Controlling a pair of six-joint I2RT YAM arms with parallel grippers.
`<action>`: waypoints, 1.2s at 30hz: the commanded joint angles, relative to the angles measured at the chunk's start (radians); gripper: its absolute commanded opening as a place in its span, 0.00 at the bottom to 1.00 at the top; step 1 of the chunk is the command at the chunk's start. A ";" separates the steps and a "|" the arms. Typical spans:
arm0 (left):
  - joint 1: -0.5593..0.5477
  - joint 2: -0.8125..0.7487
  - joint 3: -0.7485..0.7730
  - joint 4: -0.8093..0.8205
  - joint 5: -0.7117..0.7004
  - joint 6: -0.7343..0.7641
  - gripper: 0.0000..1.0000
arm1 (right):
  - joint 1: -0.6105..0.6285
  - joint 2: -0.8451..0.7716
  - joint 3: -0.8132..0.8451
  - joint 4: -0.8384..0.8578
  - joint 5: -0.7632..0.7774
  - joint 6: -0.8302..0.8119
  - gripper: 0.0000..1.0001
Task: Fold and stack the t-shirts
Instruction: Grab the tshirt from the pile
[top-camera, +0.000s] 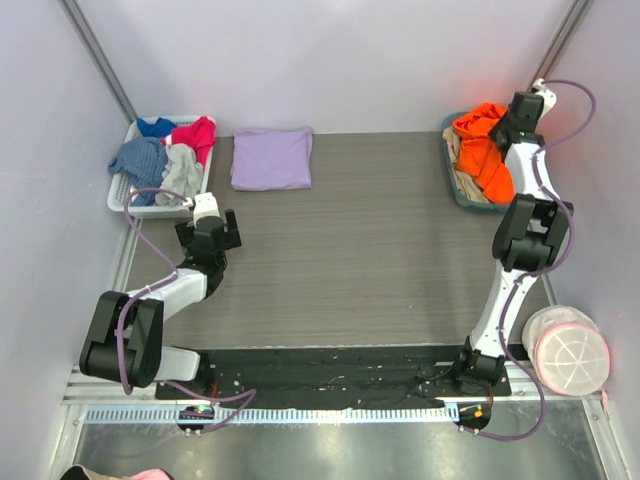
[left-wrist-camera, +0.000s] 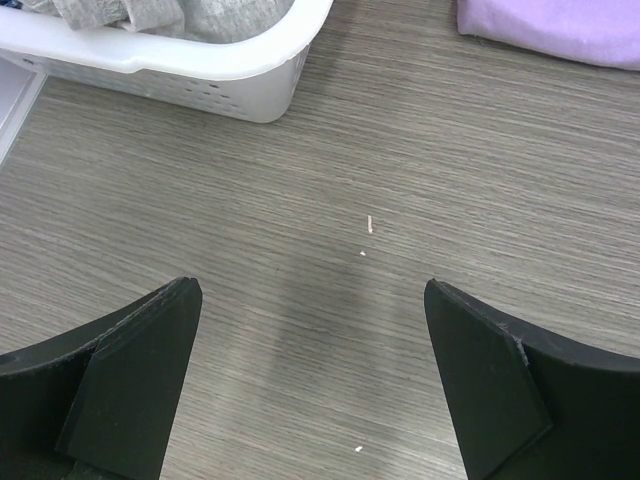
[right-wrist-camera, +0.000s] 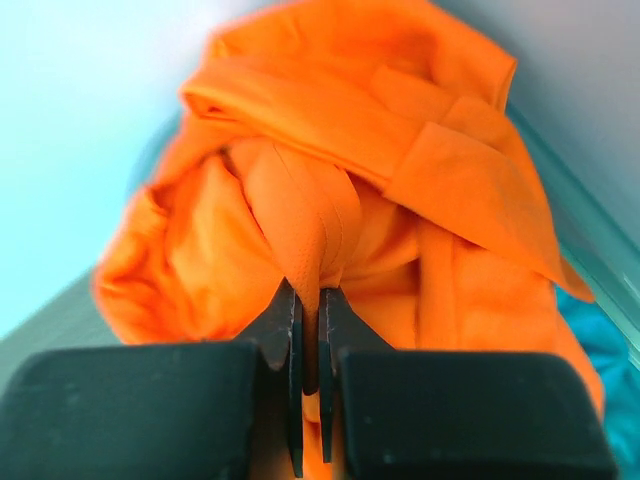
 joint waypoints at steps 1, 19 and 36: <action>-0.003 0.005 0.039 0.015 -0.001 -0.001 1.00 | 0.006 -0.279 0.005 0.067 -0.033 0.069 0.01; -0.003 0.001 0.036 0.018 -0.006 -0.004 1.00 | 0.526 -0.816 -0.125 -0.230 -0.043 0.062 0.01; -0.004 0.005 0.045 0.007 -0.006 0.001 1.00 | 0.540 -0.914 -0.496 -0.223 -0.017 0.033 0.01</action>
